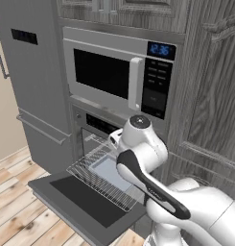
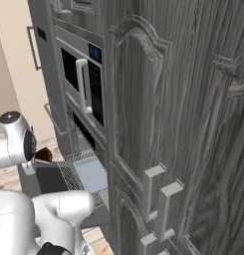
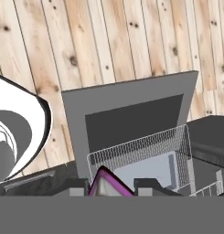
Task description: Take the baked cake out of the oven and place it on the plate for cooling. Then close the oven door.
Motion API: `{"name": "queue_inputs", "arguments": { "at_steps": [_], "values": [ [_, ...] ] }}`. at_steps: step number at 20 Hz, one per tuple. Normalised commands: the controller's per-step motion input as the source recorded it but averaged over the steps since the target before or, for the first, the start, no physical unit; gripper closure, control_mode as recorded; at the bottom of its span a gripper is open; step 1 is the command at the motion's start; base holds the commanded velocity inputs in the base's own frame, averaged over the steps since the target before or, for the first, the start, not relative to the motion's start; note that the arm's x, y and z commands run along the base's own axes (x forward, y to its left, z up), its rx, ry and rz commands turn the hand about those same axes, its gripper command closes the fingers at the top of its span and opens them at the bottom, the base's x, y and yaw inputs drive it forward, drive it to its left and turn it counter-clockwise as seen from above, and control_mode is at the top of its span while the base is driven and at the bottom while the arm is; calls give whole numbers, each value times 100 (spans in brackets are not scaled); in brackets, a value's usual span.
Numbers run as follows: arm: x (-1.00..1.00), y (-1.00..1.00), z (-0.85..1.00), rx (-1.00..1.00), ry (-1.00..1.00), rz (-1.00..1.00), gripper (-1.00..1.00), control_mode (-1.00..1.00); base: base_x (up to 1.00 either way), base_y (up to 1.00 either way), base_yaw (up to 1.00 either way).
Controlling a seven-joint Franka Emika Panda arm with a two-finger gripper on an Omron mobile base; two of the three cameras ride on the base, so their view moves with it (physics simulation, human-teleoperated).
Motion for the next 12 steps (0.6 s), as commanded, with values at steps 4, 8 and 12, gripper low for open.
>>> {"name": "queue_inputs", "arguments": {
  "at_steps": [4,8,12],
  "values": [
    [-7,-6,0,0,2,-1,100,100,-51,-24,-3],
    [0,0,0,0,0,0,100,100,-100,-43,-1],
    [0,0,0,0,0,0,100,100,-100,-18,2]
  ]
}}
